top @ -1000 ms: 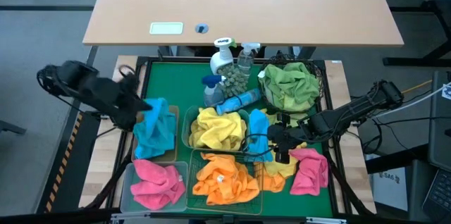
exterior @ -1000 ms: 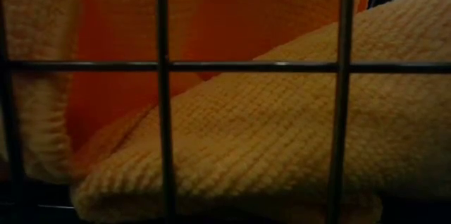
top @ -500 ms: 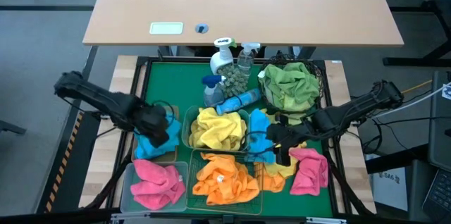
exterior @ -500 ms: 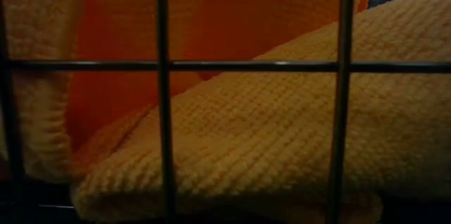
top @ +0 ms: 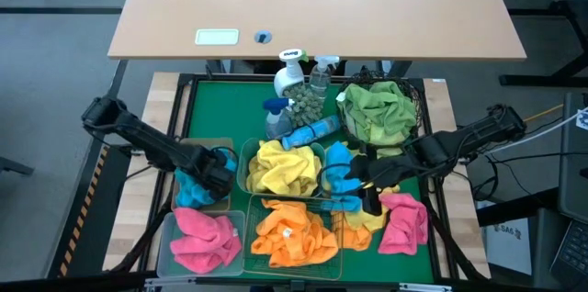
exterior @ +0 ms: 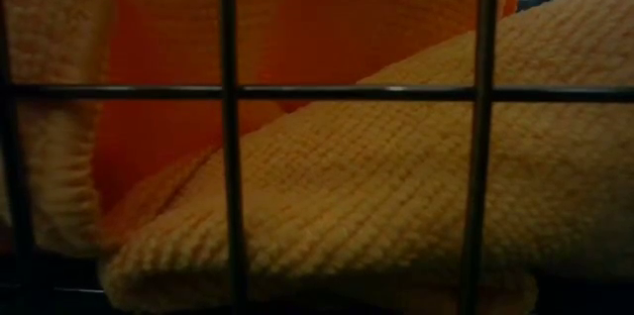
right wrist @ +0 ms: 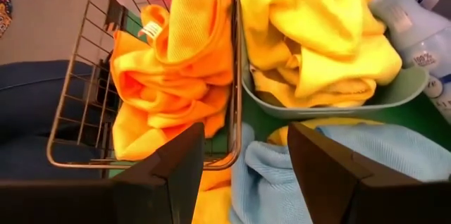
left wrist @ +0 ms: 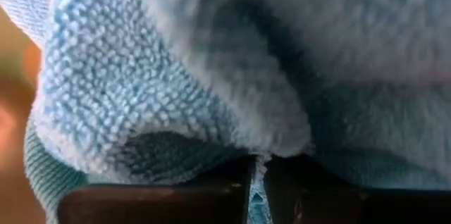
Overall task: Sort microfiber towel by color & place in baskets
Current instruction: Put the blue microfiber towel into the orange bin
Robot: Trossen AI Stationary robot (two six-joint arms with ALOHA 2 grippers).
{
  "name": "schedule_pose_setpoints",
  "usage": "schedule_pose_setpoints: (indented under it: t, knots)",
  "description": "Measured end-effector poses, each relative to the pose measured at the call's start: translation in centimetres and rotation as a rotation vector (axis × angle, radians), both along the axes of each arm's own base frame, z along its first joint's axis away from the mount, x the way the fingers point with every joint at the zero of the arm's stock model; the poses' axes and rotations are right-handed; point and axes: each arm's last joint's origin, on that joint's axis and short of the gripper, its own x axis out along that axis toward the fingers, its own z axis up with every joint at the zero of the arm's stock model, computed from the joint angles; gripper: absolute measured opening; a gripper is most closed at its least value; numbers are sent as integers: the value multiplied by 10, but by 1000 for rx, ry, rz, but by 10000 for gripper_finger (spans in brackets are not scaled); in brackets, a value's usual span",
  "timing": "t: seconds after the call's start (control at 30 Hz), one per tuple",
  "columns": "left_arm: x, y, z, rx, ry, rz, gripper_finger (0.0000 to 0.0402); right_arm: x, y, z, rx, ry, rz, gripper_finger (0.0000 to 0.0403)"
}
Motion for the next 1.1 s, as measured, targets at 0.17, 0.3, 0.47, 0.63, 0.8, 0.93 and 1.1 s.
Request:
schedule_pose_setpoints:
  t: [0.17, 0.3, 0.47, 0.63, 0.8, 0.93, 1.1]
  knots:
    - [-1, 0, -5, 0, 32, 1, 37, -2, -1, 7, -1, 2, 1, 204]
    - [1, -1, -1, -28, 31, 4, 51, -2, -1, 8, 1, -2, 1, 204]
    - [2, -2, 1, -49, 28, 5, 83, -4, -2, 7, -10, 21, 1, 204]
    - [0, -4, 1, -133, 76, 10, 112, -4, -2, 6, -16, 33, 1, 204]
    - [-1, -6, 2, -167, 90, 36, 117, -5, -2, 5, -21, 45, 1, 204]
    - [-1, -6, 12, -175, 65, 40, 117, -7, -3, 4, -32, 69, 2, 204]
    - [4, -8, 43, -176, 6, 27, 117, -9, -4, 2, -45, 100, 2, 204]
